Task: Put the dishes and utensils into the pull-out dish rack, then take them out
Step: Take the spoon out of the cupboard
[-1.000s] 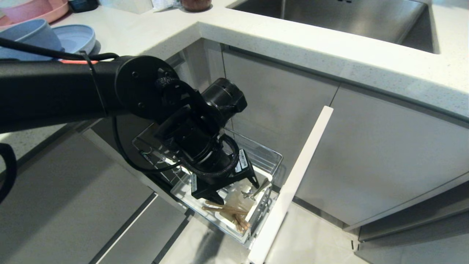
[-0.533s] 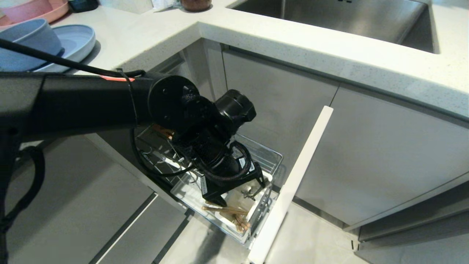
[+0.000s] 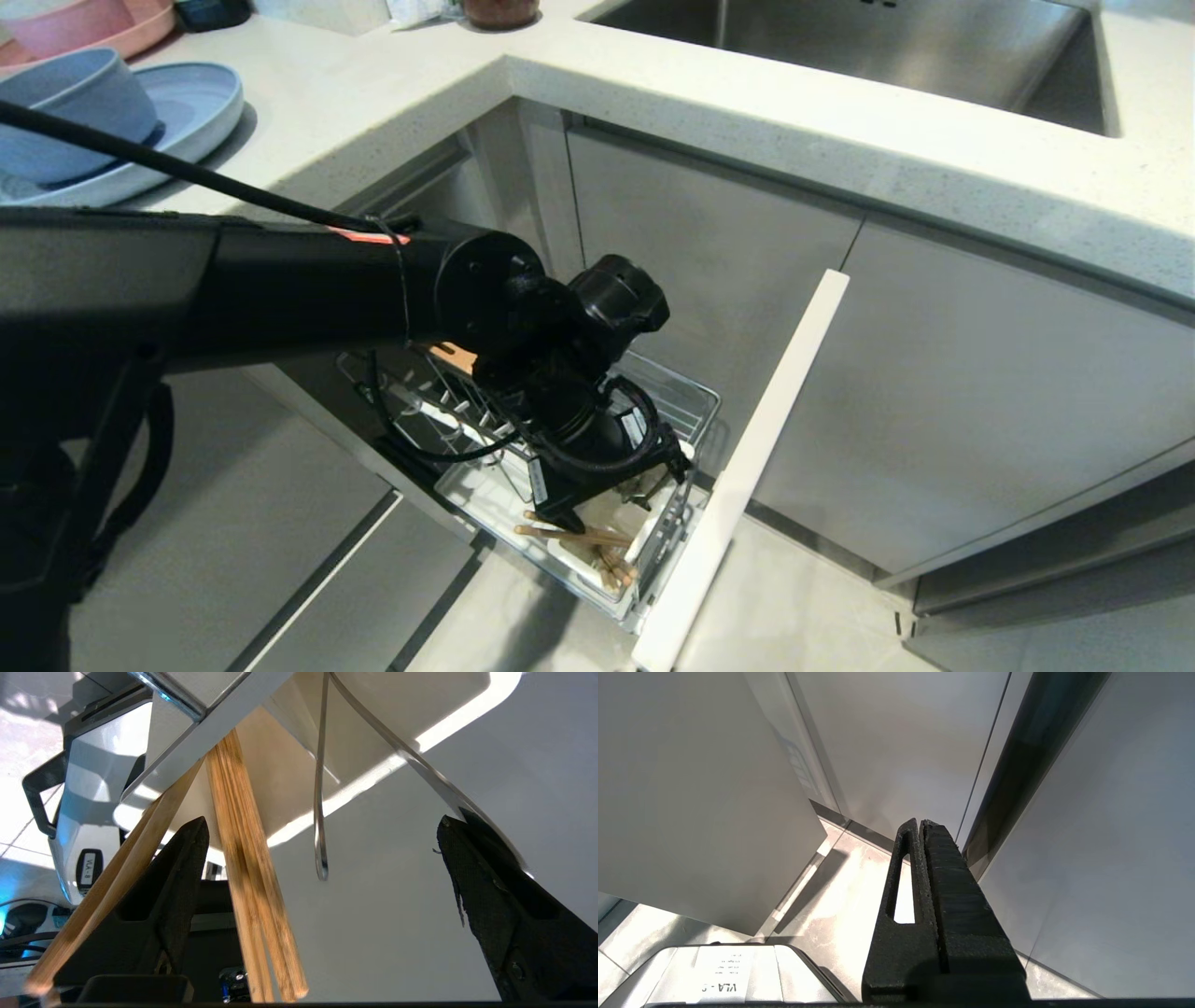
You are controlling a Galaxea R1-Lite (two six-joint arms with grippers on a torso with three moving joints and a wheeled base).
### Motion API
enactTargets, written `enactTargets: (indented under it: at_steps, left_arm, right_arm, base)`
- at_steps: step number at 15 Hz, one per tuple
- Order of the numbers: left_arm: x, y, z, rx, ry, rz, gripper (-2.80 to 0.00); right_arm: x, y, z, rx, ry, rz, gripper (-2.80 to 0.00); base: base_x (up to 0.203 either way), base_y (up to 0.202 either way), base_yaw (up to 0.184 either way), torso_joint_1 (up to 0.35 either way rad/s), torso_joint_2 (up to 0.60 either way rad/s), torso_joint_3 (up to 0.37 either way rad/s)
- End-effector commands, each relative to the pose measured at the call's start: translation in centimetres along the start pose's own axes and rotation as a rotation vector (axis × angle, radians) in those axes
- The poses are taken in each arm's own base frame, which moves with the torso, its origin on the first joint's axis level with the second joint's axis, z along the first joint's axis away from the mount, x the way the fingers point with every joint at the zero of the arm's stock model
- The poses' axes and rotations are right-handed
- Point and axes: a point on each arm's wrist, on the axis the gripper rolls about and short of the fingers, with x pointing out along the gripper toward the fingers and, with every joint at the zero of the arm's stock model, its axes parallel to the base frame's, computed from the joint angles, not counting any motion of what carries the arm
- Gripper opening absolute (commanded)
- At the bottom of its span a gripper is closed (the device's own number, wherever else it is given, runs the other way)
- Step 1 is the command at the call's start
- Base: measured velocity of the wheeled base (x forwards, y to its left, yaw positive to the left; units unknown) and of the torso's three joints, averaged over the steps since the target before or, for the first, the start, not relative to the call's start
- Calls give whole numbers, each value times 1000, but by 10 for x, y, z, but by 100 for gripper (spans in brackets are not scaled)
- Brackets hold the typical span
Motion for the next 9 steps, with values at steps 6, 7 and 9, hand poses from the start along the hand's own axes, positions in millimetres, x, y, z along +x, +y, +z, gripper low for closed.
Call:
enactTargets:
  at_steps: [6,7,9]
  left_arm:
    - [8,-1,1,-13,6,9,0]
    - [8,-1,1,-15,5,11,0]
    - [8,-1,1,-13,-9,20,0]
  right_arm:
    - [0,0,0,0,-3,0,-280]
    - [0,0,0,0,-3,0,-280]
    - [0,0,0,0,-3,0,-280]
  base:
    - [0,0,0,0,0,0]
    - [0,0,0,0,0,0]
    - [0,0,0,0,0,0]
